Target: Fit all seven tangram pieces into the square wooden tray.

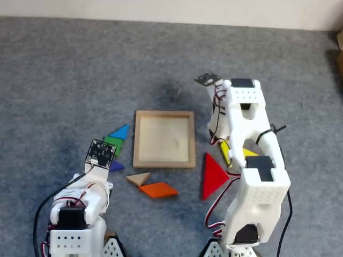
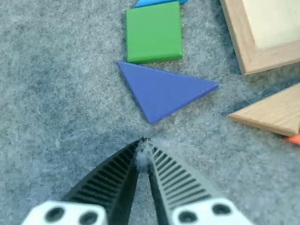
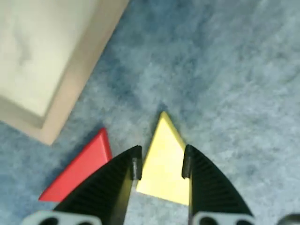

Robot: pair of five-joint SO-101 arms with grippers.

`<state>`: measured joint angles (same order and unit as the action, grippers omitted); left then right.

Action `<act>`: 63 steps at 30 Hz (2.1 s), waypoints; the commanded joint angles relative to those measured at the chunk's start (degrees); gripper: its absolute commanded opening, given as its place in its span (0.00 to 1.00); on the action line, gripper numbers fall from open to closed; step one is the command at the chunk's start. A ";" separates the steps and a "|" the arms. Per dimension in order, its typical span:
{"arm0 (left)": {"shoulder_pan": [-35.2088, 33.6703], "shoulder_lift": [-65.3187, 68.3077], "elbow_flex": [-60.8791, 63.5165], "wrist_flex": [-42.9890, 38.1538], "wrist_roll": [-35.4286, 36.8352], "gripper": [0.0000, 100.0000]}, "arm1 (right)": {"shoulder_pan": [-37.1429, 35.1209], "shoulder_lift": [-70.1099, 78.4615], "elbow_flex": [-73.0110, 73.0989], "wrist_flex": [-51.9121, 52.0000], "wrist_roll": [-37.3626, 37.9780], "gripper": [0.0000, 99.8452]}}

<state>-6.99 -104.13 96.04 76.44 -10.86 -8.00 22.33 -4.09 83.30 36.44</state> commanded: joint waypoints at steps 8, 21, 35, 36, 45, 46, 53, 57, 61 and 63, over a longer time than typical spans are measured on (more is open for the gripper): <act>-0.48 -0.13 1.10 0.35 0.35 0.01 | -0.31 -0.92 4.18 -10.51 0.70 0.21; -0.48 -0.13 1.10 0.35 0.35 0.01 | 6.46 -0.75 7.16 -24.40 0.79 0.21; -0.48 -0.13 1.10 0.35 0.35 0.01 | 17.01 -3.21 4.97 -25.01 -2.11 0.22; -0.48 -0.13 1.10 0.35 0.35 0.01 | 16.48 -4.09 4.53 -23.43 -4.04 0.22; -0.48 -0.13 1.10 0.35 0.35 0.01 | 7.96 -9.36 0.92 -5.05 -16.18 0.22; -0.48 -0.13 1.10 0.35 0.35 0.01 | 6.90 -9.80 0.92 -3.82 -16.88 0.22; -0.48 -0.13 1.10 0.35 0.35 0.01 | 4.44 -13.05 3.12 -2.77 -24.35 0.31; -0.48 -0.13 1.10 0.35 0.35 0.01 | 4.00 -13.58 7.16 -2.86 -25.14 0.32; -0.48 -0.13 1.10 0.35 0.35 0.01 | 3.91 -13.49 10.86 -2.86 -32.53 0.39; -0.48 -0.13 1.10 0.35 0.35 0.01 | 3.91 -13.32 11.74 -3.74 -34.37 0.43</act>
<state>-6.99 -104.13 96.04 76.44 -10.86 -3.16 12.75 7.43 80.22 5.14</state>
